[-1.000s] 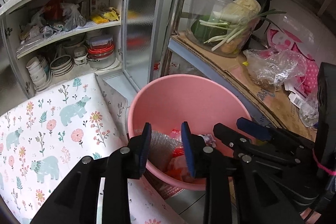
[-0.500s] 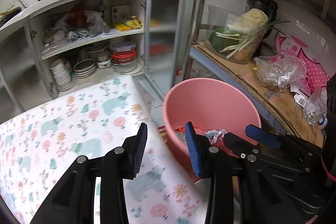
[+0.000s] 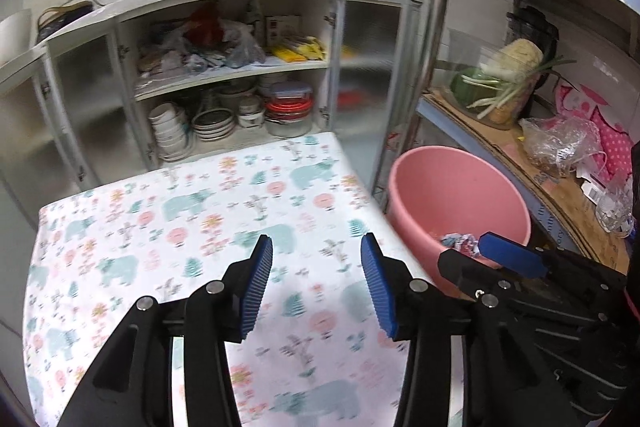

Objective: Collect trash
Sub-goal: 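Move both open grippers back over the now empty table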

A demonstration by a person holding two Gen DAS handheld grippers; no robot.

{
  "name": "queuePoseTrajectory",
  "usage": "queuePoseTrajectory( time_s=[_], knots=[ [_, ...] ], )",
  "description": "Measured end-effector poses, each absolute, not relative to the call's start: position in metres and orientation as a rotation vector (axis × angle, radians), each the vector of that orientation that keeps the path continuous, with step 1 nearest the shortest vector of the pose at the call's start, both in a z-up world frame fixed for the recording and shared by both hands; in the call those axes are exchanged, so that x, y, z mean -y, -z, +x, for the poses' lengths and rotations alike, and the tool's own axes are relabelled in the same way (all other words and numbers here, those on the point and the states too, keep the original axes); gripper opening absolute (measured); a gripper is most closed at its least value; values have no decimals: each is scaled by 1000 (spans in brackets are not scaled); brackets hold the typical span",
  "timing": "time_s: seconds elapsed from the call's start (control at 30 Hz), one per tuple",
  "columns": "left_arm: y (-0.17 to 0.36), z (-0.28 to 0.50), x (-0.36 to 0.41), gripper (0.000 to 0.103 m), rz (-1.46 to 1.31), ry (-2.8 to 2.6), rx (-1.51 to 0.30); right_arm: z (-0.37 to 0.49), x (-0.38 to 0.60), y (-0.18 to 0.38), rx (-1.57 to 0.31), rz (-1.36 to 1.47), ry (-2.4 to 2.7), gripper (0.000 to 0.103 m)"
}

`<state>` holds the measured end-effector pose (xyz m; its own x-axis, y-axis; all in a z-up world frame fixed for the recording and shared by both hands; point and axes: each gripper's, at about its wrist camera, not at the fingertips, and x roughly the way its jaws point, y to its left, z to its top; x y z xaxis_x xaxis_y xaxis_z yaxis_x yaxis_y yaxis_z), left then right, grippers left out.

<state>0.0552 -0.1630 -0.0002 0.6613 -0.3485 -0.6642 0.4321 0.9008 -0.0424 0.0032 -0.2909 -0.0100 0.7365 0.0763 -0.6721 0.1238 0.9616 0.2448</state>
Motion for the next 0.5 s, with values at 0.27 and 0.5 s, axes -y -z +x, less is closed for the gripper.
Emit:
queuePoseTrajectory(
  time_s=[0.27,0.5],
  knots=[
    [0,47,110,48,109,344,-714,17,246,8,-755,246,-55,47],
    [8,47,69,48,81,271,-748,21,217,9,-764,219,-103,49]
  ],
)
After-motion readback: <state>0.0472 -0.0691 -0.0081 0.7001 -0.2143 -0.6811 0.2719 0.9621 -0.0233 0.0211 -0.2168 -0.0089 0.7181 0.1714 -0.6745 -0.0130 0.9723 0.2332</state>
